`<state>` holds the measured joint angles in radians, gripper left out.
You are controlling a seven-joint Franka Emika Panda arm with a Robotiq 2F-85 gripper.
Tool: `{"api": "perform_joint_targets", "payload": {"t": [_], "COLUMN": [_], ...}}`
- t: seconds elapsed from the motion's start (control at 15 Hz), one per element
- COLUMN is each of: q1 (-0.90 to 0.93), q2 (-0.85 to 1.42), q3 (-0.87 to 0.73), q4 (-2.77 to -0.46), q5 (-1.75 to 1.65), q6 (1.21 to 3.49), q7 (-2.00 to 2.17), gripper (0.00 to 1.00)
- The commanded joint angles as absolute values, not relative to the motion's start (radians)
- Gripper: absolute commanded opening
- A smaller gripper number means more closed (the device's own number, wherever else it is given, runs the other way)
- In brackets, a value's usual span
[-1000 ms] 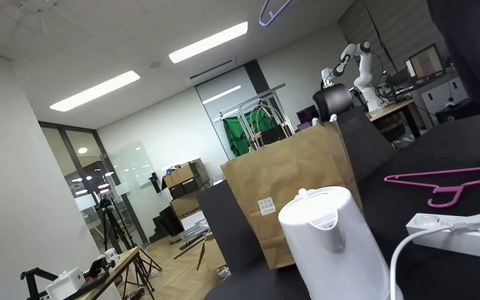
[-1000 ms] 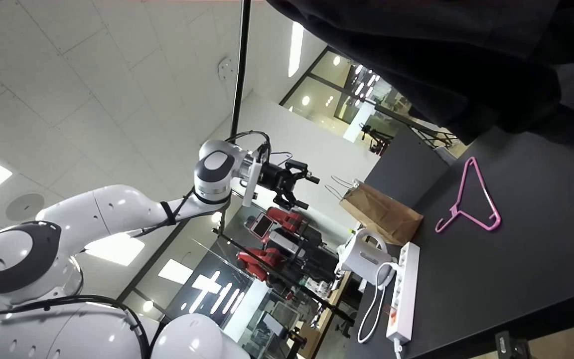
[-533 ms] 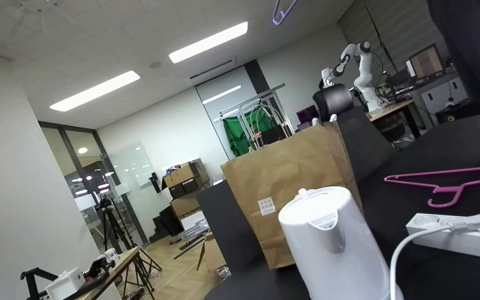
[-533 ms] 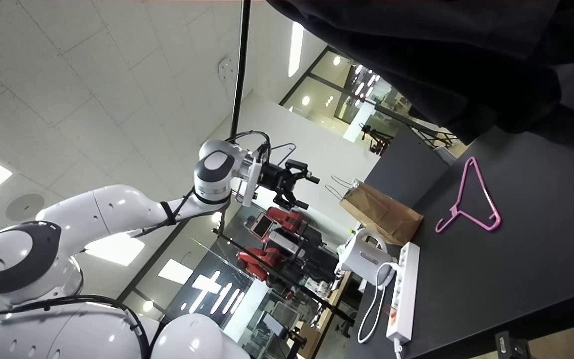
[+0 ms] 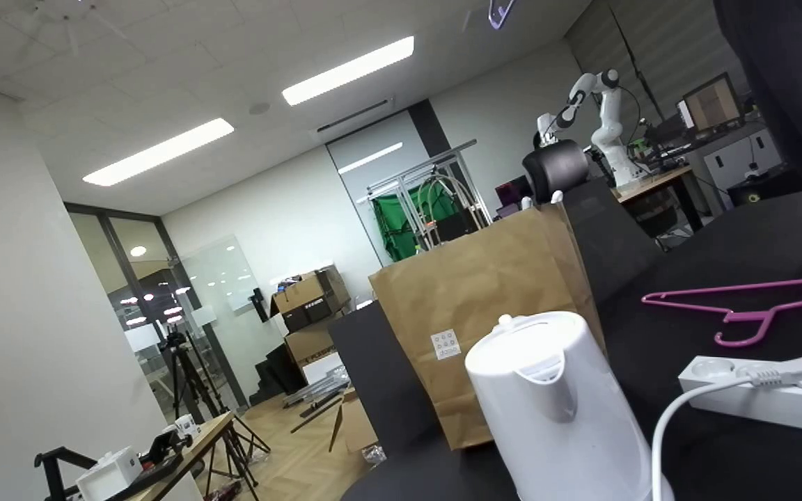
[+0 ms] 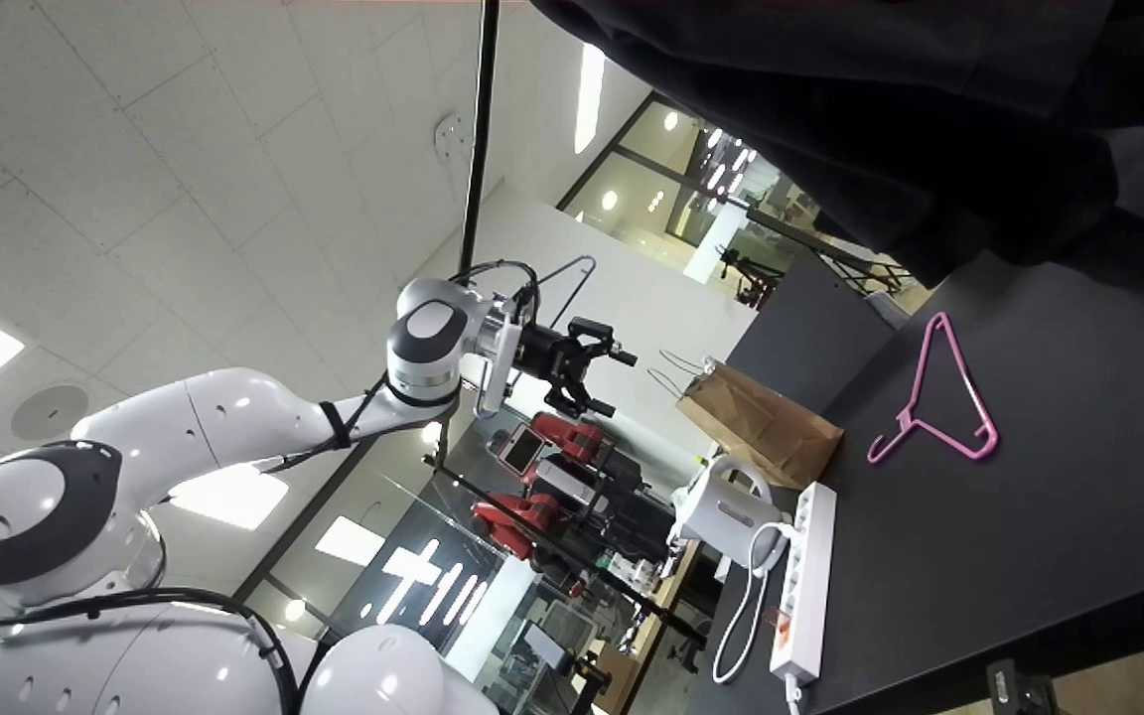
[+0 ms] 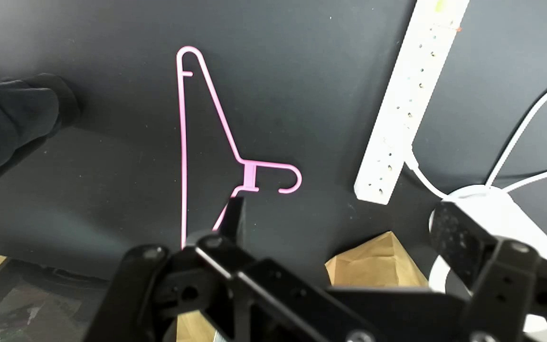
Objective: Hang the pink hang wire on the hang, then take the blue hang wire on the hang and put it on the table
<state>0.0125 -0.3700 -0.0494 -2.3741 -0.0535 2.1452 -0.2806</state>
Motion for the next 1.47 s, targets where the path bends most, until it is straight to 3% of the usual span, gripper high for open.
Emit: {"api": "perform_joint_targets", "payload": {"t": [0.0, 0.93, 1.4], "q1": [0.015, -0.003, -0.029], "q2": [-0.381, -0.686, -0.757], "q3": [-0.05, -0.02, 0.041], "q4": [-2.376, -2.418, -2.383], "q5": [-0.06, -0.024, 0.009], "q6": [2.131, 1.796, 1.808], "q7": [-0.281, -0.121, 0.125], "gripper": [1.0, 1.0, 1.0]}}
